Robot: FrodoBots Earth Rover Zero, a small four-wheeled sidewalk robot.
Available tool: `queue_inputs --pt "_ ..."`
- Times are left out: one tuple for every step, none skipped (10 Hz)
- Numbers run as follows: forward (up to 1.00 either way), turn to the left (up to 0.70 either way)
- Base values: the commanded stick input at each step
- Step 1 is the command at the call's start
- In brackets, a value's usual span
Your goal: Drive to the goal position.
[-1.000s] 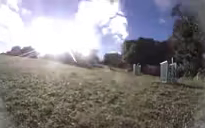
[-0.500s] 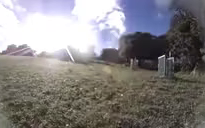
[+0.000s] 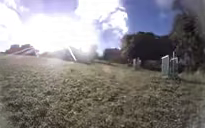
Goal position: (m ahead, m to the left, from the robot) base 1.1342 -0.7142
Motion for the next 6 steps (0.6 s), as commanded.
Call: queue_inputs --pt "0.5 -0.5" --pt "0.5 -0.5" --pt "0.45 -0.49" --pt "0.24 -0.42" --pt "0.04 -0.36" --pt "0.0 -0.05"
